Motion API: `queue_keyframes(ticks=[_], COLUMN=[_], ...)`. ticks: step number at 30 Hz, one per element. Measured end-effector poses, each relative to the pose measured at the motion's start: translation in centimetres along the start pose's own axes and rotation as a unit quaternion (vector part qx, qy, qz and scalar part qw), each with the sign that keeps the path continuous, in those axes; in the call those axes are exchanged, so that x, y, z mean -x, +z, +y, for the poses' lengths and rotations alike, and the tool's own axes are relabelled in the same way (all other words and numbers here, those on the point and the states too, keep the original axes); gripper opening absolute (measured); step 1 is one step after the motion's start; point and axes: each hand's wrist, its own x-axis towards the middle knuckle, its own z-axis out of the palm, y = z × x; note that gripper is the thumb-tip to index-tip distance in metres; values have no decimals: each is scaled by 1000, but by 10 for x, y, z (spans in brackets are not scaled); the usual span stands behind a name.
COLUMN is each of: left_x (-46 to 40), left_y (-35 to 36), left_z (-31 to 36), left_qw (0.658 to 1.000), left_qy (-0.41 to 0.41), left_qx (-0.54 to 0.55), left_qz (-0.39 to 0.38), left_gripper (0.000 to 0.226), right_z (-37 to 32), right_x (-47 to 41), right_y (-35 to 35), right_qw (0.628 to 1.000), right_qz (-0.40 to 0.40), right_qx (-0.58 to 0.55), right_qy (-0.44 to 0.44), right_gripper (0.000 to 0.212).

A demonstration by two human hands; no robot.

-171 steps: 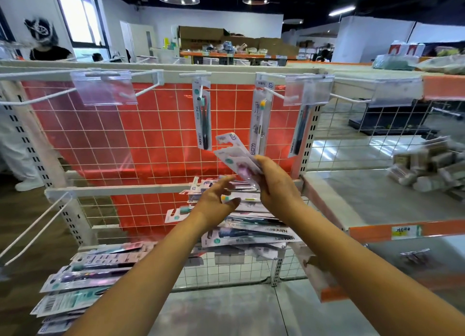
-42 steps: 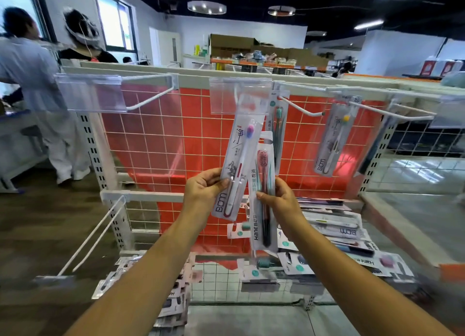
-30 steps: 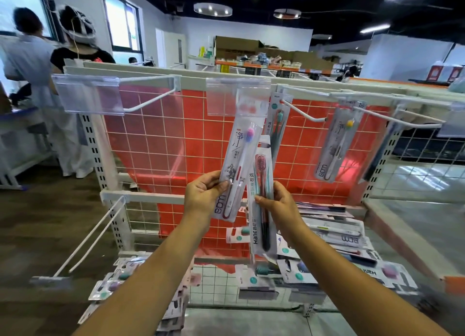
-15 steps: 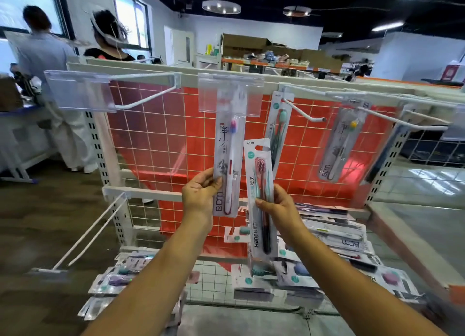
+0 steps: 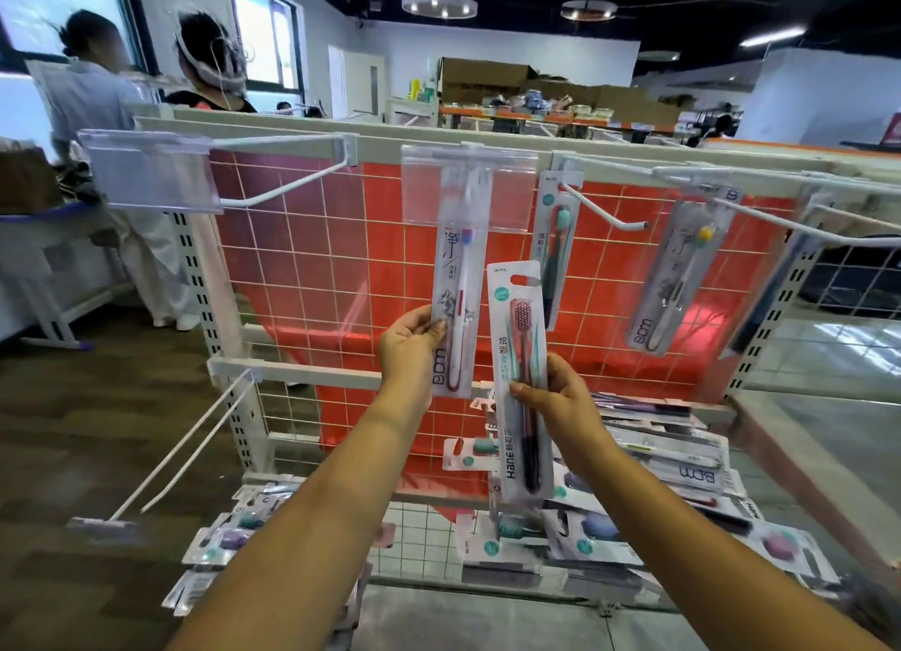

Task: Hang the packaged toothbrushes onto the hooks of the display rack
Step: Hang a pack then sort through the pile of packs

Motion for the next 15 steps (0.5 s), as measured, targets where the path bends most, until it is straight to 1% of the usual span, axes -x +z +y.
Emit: queue_keyframes(ticks=[4,7,12,15], left_x=[-27,-45,-68,-74], left_y=[10,14,19,19], left_z=[-4,-7,-7,-9], left_qw=[999,999,997,996], left_qy=[-8,-8,-24,-34], left_qx=[-33,-53,-68,-86], left_qz=[4,0,6,-5], left_gripper=[24,21,23,23], right_z=[0,-2,-6,-9], right_x=[-10,-14,-20,-19], right_y=[-3,-5,-5,-4], right_qw=[1000,1000,999,999], right_qz=[11,14,36,38], right_qx=[6,6,9,6], right_qy=[-4,-5,-7,-13], right_gripper=[32,30,28,26])
